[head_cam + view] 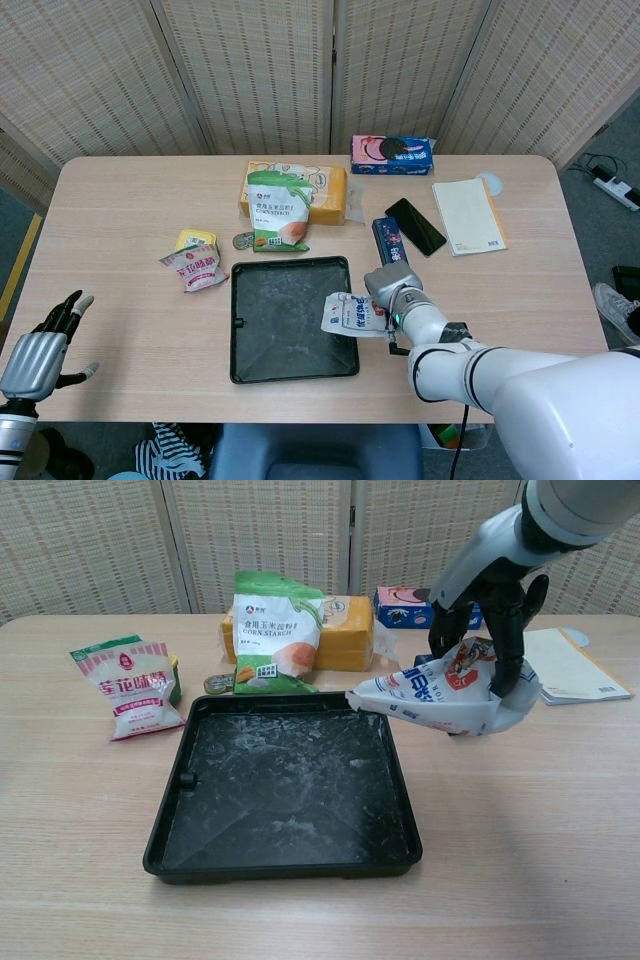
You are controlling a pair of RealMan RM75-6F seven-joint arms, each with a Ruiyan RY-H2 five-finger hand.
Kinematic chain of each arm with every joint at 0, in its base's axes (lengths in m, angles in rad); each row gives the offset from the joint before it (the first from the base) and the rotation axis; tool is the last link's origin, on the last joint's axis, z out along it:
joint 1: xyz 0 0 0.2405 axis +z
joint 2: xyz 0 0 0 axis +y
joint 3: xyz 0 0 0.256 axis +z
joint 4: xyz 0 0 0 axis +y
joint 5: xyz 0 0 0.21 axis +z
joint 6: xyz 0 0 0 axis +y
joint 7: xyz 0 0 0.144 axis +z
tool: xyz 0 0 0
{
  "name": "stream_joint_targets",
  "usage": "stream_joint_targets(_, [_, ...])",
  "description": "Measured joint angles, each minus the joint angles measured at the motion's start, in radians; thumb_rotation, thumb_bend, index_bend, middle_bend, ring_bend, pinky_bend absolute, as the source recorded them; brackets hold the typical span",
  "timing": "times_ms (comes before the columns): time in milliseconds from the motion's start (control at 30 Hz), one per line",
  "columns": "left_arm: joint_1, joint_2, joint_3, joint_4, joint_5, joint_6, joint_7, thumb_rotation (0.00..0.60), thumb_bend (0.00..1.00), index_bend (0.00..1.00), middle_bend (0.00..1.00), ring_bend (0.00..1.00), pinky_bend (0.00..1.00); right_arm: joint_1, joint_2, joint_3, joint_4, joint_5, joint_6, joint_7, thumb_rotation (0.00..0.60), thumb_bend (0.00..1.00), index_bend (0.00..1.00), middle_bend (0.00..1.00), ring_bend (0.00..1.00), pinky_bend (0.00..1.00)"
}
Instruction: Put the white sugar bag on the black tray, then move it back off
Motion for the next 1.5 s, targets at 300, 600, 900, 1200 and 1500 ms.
stream_joint_targets(300, [0.0, -0.002, 0.001, 0.0, 0.001, 0.001, 0.003, 0.6, 0.22, 0.04, 0.01, 0.12, 0.39, 0.01, -0.004, -0.026, 0.033, -0.035, -0.067, 0.066, 0.6, 0.47, 0.71, 0.72, 0.87, 1.0])
stream_joint_targets(600, [-0.003, -0.005, -0.001, 0.002, -0.007, -0.006, 0.012, 0.6, 0.22, 0.04, 0.01, 0.12, 0.39, 0.149, -0.046, -0.139, 0.03, -0.009, -0.092, 0.084, 0.6, 0.48, 0.71, 0.72, 0.88, 1.0])
stream_joint_targets(900, [-0.003, -0.007, -0.003, 0.001, -0.013, -0.005, 0.017, 0.6, 0.22, 0.04, 0.01, 0.12, 0.39, 0.33, -0.189, -0.265, 0.021, 0.086, -0.094, 0.122, 0.6, 0.48, 0.71, 0.73, 0.87, 1.0])
stream_joint_targets(1200, [-0.003, -0.004, -0.002, 0.002, -0.013, -0.008, 0.01, 0.6, 0.22, 0.04, 0.01, 0.12, 0.39, 0.301, -0.19, -0.273, 0.035, 0.008, -0.104, 0.214, 0.6, 0.48, 0.71, 0.73, 0.87, 1.0])
stream_joint_targets(1500, [-0.006, -0.008, -0.003, 0.003, -0.019, -0.013, 0.018, 0.6, 0.22, 0.04, 0.01, 0.12, 0.39, 0.266, -0.174, -0.261, 0.056, -0.094, -0.115, 0.292, 0.6, 0.48, 0.71, 0.73, 0.87, 1.0])
